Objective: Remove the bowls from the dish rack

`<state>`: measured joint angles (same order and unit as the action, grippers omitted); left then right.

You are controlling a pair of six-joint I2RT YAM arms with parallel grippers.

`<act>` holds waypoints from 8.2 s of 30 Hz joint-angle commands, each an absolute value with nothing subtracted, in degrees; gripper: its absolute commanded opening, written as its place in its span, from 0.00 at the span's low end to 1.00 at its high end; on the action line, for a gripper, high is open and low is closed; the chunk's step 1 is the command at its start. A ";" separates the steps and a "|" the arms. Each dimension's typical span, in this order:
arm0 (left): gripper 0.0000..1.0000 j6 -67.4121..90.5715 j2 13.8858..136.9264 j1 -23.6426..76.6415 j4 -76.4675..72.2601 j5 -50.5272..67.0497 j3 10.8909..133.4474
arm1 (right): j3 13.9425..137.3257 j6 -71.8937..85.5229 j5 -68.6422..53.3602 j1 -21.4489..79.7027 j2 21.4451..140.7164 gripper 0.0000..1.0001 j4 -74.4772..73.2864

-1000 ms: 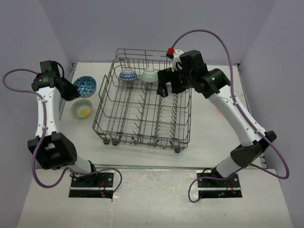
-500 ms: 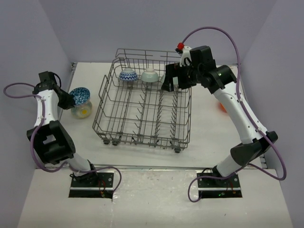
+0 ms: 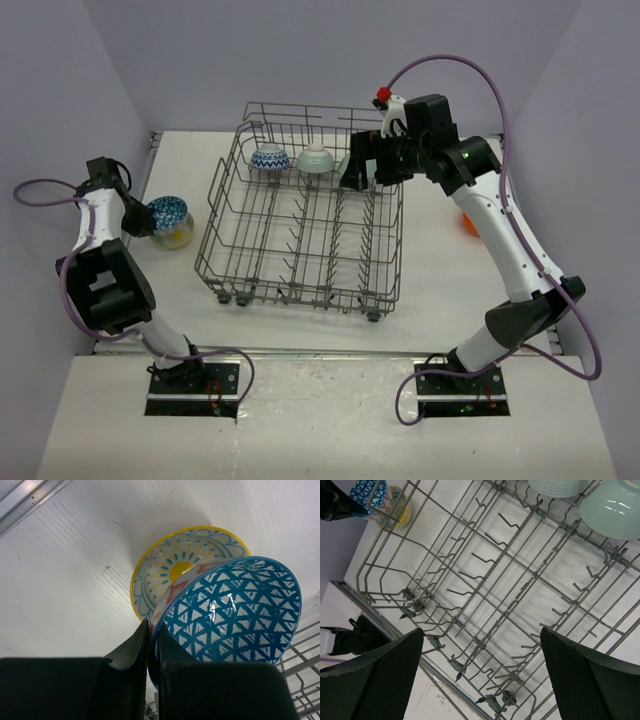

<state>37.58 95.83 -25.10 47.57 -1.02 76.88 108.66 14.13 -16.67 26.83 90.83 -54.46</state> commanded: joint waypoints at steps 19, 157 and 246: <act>0.00 35.77 100.37 -25.58 41.84 -0.79 75.59 | 108.11 14.33 -19.86 25.14 89.65 0.99 -52.38; 0.82 40.61 73.83 4.83 0.97 13.89 64.95 | 81.12 -57.75 33.49 31.20 121.99 0.62 37.27; 0.66 35.42 94.40 12.04 34.54 8.88 95.63 | 79.50 20.12 6.51 -7.45 69.88 0.00 -61.53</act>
